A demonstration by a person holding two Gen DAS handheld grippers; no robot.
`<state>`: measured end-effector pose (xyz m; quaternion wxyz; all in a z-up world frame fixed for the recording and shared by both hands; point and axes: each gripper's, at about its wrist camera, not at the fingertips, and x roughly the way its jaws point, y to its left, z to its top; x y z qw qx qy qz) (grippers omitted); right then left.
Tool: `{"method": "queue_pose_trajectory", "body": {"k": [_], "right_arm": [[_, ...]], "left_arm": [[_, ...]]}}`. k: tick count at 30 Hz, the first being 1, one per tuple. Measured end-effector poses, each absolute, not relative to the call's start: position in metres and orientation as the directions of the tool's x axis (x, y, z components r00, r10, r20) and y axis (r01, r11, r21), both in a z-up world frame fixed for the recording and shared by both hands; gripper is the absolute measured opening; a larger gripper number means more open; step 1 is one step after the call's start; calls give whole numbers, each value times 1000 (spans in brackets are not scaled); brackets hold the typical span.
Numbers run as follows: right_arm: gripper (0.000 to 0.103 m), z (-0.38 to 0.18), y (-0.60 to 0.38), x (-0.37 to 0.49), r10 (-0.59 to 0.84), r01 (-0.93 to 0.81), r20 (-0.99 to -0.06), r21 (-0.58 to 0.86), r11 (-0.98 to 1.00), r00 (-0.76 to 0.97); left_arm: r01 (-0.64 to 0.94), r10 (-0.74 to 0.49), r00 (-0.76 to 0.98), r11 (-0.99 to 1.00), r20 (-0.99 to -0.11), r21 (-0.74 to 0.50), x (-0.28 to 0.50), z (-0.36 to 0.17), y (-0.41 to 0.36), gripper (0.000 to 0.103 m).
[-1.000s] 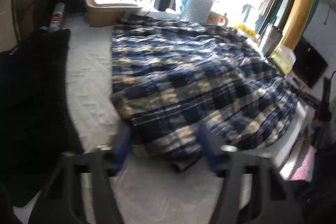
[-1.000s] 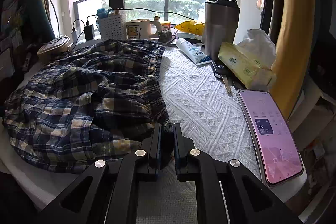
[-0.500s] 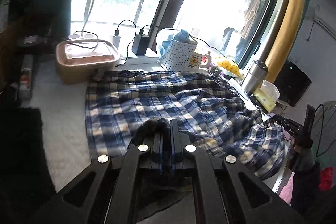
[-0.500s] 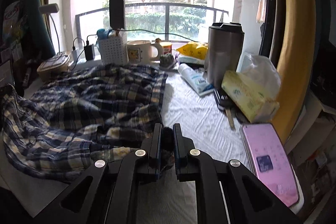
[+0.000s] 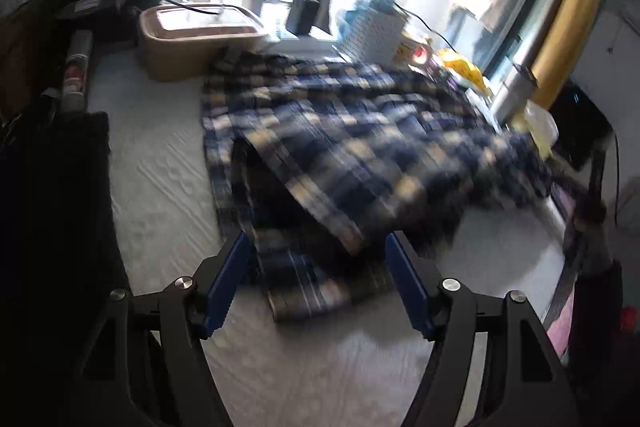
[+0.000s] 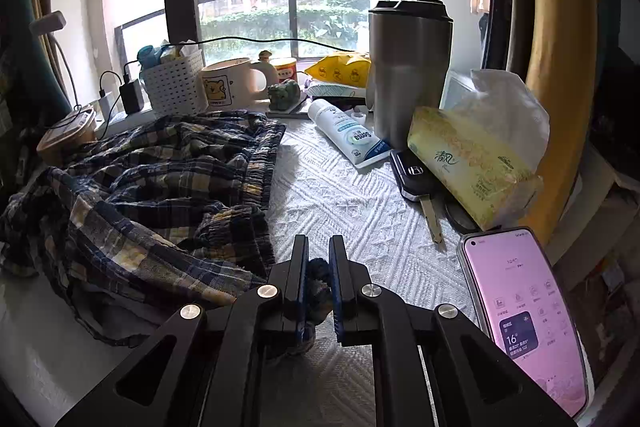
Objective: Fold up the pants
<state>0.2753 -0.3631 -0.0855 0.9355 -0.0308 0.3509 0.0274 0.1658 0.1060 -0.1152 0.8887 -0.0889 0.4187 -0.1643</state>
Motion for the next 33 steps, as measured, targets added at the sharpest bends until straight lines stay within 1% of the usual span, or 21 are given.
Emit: {"method": "queue_pose_trajectory", "body": {"k": [7,9,12,13,14,15,16,20,23,24,27,30,33], "right_arm": [[10,-84,-362,272,31,-73,-656,-37,997,754],[10,-83,-360,271,33,-78,-655,-40,996,755],[10,-82,-359,267,35,-84,-653,-44,996,756],[10,-82,-358,266,38,-88,-651,-44,995,758],[10,-81,-357,264,42,-93,-649,-45,995,760],[10,-81,-356,262,45,-99,-646,-47,994,762],[10,-80,-355,260,45,-103,-643,-52,993,764],[10,-76,-353,252,59,-116,-633,-49,992,772],[10,-67,-351,242,80,-132,-615,-40,990,785],[10,-63,-349,237,89,-141,-607,-39,989,789],[10,-54,-345,223,112,-168,-596,-40,985,795],[10,-47,-340,205,121,-190,-595,-55,980,794],[10,-44,-336,189,122,-203,-603,-68,977,788]], "left_arm": [[314,-331,597,934,-730,-167,170,-121,64,71],[293,-278,618,949,-735,-113,180,-126,56,71],[252,-244,631,962,-737,-103,193,-130,53,70],[248,-250,640,962,-727,-113,195,-130,52,64],[255,-267,650,959,-711,-126,196,-128,51,52],[269,-290,643,952,-709,-145,197,-127,50,23],[274,-304,637,948,-709,-160,198,-125,49,9],[300,-366,664,929,-653,-216,180,-104,57,6],[296,-387,691,922,-610,-250,157,-82,70,5],[293,-391,702,920,-595,-260,147,-74,76,3],[289,-411,720,910,-559,-296,120,-54,90,3],[290,-431,721,899,-542,-328,98,-45,98,3],[292,-433,716,898,-548,-329,77,-42,96,2]]}}
